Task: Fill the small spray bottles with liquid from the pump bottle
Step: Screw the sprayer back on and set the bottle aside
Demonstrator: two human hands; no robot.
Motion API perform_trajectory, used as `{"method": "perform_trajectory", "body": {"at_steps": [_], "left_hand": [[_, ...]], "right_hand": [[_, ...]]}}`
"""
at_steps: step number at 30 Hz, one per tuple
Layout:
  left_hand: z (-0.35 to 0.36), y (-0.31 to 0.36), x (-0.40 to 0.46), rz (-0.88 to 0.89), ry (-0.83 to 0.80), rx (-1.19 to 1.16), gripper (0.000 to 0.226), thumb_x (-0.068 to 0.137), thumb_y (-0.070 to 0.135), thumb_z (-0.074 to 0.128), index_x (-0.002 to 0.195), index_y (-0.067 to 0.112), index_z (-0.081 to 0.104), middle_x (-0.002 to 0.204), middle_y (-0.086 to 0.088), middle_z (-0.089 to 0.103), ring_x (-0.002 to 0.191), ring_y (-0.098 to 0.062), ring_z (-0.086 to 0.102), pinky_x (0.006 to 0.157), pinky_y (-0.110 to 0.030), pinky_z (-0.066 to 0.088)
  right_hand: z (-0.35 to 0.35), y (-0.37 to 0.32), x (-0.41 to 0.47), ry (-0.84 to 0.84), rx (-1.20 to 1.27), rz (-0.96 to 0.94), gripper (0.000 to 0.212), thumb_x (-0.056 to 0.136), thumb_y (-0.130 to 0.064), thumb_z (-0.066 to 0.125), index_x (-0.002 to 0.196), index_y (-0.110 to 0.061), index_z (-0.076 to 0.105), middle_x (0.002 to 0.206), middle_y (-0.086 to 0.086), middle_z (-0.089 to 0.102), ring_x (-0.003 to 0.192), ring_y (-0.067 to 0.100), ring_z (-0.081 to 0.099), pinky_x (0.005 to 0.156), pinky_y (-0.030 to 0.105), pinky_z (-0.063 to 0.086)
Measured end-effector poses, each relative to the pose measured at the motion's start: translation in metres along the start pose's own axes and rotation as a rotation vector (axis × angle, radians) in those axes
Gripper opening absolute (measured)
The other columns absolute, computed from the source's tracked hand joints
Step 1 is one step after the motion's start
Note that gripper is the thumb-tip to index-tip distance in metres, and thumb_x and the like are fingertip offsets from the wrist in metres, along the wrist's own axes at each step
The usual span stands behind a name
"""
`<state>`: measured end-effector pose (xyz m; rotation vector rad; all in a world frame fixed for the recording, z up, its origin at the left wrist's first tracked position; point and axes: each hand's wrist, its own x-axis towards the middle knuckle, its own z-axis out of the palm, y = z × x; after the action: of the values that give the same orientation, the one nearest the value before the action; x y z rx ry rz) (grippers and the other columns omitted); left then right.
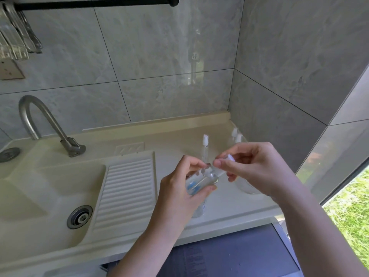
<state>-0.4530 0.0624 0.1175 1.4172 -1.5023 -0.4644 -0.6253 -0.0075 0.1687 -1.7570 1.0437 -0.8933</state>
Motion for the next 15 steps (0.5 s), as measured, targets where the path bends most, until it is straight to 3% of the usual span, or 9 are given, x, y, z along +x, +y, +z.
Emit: {"method": "perform_trajectory", "body": {"at_steps": [2,4,6,8,10,12,15], "left_hand": [[0.005,-0.002,-0.002,-0.026,-0.025,-0.026,0.045,0.069,0.016,0.089,0.1,0.023,0.057,0.098,0.018,0.069,0.102,0.004,0.063,0.087,-0.003,0.039],[0.012,-0.003,-0.003,-0.074,-0.053,-0.082,0.045,0.069,0.018,0.089,0.098,0.025,0.055,0.098,0.02,0.069,0.101,0.0,0.065,0.085,-0.008,0.043],[0.017,-0.005,-0.004,-0.141,-0.05,-0.166,0.044,0.07,0.017,0.088,0.096,0.026,0.054,0.097,0.016,0.071,0.098,-0.007,0.067,0.087,-0.021,0.049],[0.025,-0.006,-0.003,-0.179,-0.066,-0.214,0.044,0.071,0.016,0.088,0.093,0.03,0.053,0.095,0.013,0.073,0.097,-0.012,0.068,0.09,-0.03,0.051],[0.034,-0.006,-0.003,-0.19,-0.086,-0.232,0.044,0.072,0.015,0.088,0.092,0.033,0.052,0.096,0.01,0.074,0.098,-0.013,0.069,0.091,-0.034,0.051],[0.047,-0.006,-0.003,-0.216,-0.099,-0.276,0.043,0.073,0.016,0.087,0.091,0.034,0.052,0.097,0.008,0.074,0.097,-0.014,0.069,0.087,-0.033,0.052],[0.071,-0.004,0.001,-0.234,-0.082,-0.339,0.041,0.074,0.015,0.086,0.094,0.029,0.053,0.095,0.008,0.074,0.095,-0.008,0.068,0.081,-0.018,0.049]], "right_hand": [[0.005,0.001,-0.003,0.077,-0.085,-0.019,0.026,0.07,-0.041,0.085,0.07,-0.017,0.075,0.059,0.002,0.07,0.053,0.014,0.069,0.06,0.023,0.054],[0.003,0.005,-0.006,0.108,-0.117,0.014,0.029,0.069,-0.046,0.084,0.068,-0.019,0.074,0.06,0.001,0.07,0.053,0.014,0.068,0.058,0.024,0.052],[0.001,0.008,-0.007,0.026,0.022,0.071,0.028,0.066,-0.044,0.086,0.077,-0.02,0.076,0.076,0.002,0.075,0.06,0.016,0.069,0.066,0.034,0.053],[-0.003,0.015,-0.01,-0.006,0.076,0.092,0.024,0.069,-0.035,0.088,0.082,-0.02,0.076,0.082,0.002,0.076,0.063,0.016,0.069,0.064,0.029,0.049],[-0.006,0.023,-0.015,0.054,0.038,0.093,0.022,0.071,-0.032,0.089,0.08,-0.017,0.074,0.071,0.001,0.073,0.06,0.015,0.068,0.06,0.021,0.047],[-0.008,0.03,-0.018,0.147,0.011,0.1,0.025,0.07,-0.034,0.089,0.078,-0.017,0.073,0.066,0.0,0.071,0.058,0.016,0.068,0.059,0.022,0.05],[-0.015,0.047,-0.021,0.24,-0.074,0.126,0.027,0.07,-0.045,0.087,0.088,-0.029,0.073,0.07,-0.009,0.069,0.062,0.006,0.064,0.062,0.019,0.049]]}}
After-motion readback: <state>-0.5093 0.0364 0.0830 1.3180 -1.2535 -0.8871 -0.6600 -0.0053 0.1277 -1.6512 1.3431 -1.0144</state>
